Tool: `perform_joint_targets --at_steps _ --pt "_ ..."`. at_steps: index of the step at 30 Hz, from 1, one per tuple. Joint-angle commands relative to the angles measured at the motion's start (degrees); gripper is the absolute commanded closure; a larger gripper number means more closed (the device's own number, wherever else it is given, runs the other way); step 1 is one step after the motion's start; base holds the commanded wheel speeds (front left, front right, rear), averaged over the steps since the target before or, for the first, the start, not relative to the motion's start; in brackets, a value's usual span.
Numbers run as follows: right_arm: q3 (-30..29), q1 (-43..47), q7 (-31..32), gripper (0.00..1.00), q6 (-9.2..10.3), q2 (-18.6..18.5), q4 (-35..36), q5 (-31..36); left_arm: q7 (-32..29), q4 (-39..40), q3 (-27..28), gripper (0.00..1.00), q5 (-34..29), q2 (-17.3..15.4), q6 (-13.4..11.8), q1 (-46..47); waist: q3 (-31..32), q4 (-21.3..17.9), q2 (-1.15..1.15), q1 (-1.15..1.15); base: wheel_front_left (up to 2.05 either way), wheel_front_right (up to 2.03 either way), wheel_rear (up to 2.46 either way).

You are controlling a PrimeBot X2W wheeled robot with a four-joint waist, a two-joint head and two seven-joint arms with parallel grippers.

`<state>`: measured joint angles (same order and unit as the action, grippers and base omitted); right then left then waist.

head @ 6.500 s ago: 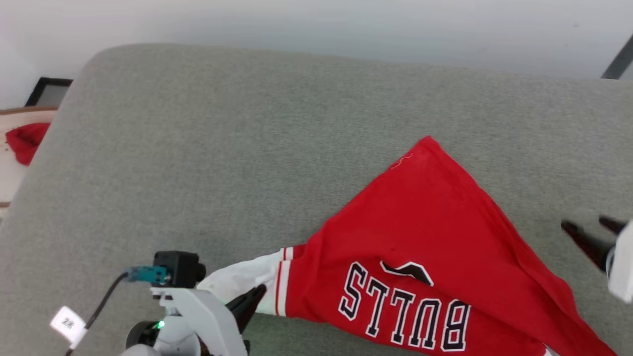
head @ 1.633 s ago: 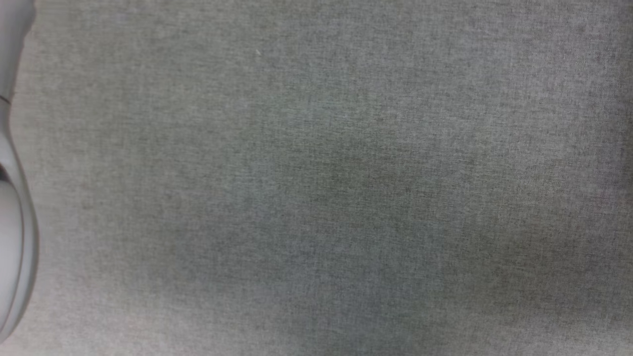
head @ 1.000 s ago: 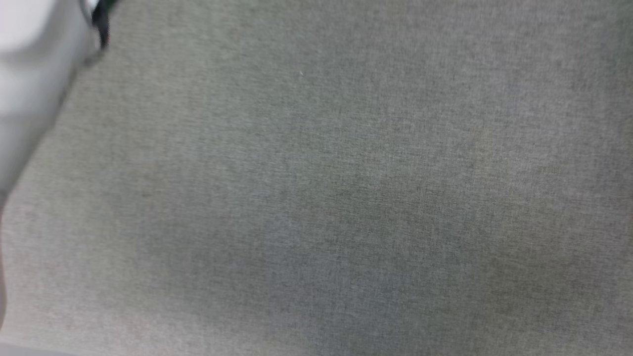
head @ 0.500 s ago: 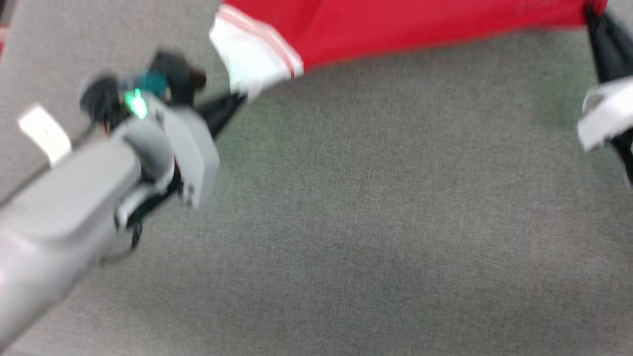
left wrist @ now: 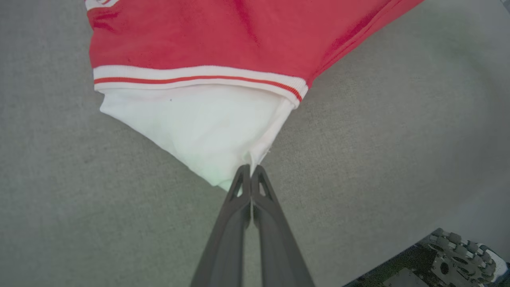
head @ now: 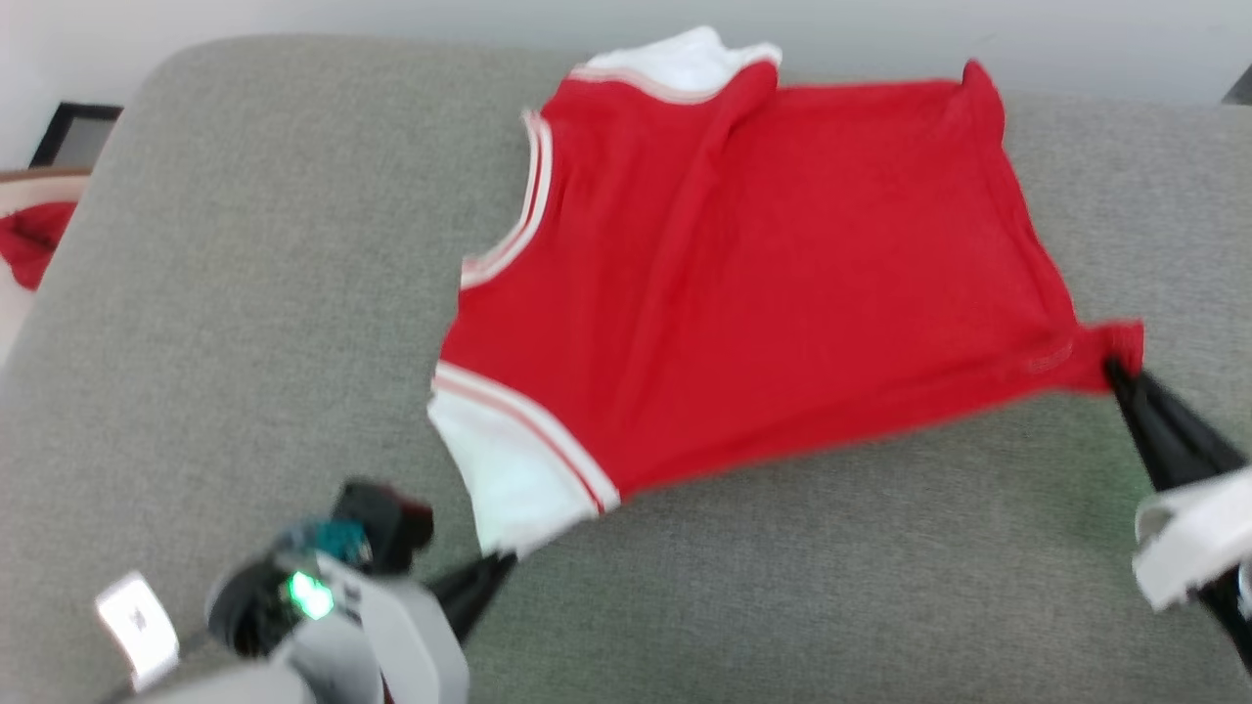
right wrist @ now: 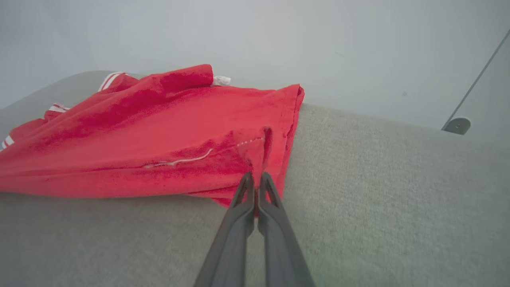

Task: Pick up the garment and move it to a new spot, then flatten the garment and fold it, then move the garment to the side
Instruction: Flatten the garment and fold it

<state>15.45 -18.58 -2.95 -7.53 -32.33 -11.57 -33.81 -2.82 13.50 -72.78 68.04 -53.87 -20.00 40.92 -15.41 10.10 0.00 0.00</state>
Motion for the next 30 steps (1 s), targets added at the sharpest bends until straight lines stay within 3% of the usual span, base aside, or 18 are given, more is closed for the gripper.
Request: perform_joint_targets --at_steps 1,4,9,15,23,30 --pt "-2.12 4.39 0.73 1.00 0.08 0.75 2.57 1.01 0.23 2.66 -0.18 1.00 0.51 -0.45 -2.54 -3.03 1.14 -1.02 0.00 0.00 0.00 0.00 0.00" --pt "-4.42 11.19 2.14 1.00 0.07 1.94 7.50 2.39 1.98 6.36 -0.14 1.00 1.96 -0.60 -6.46 -7.04 1.40 -1.98 0.00 0.00 0.00 0.00 0.00" --pt "-7.57 21.55 4.71 1.00 0.07 4.87 15.05 4.97 5.37 10.29 0.24 1.00 3.56 -0.07 -10.78 -12.02 1.72 -4.12 0.00 0.00 0.00 0.00 0.00" --pt "-8.24 29.58 6.91 1.00 0.07 7.79 20.64 5.30 6.85 11.46 0.52 1.00 4.10 -2.05 -13.15 -14.89 1.71 -7.15 0.00 0.00 0.00 0.00 0.00" --pt "-8.94 33.56 8.74 1.00 0.07 8.61 23.09 4.50 5.95 14.78 0.69 1.00 5.86 -3.49 -16.49 -16.92 0.85 -9.43 0.00 0.00 0.00 0.00 0.00" --pt "-9.88 32.78 8.79 1.00 0.07 8.25 24.77 3.67 0.96 19.17 0.41 1.00 1.97 -8.75 -20.00 -12.82 0.56 -10.06 0.00 0.00 0.00 0.00 0.00"
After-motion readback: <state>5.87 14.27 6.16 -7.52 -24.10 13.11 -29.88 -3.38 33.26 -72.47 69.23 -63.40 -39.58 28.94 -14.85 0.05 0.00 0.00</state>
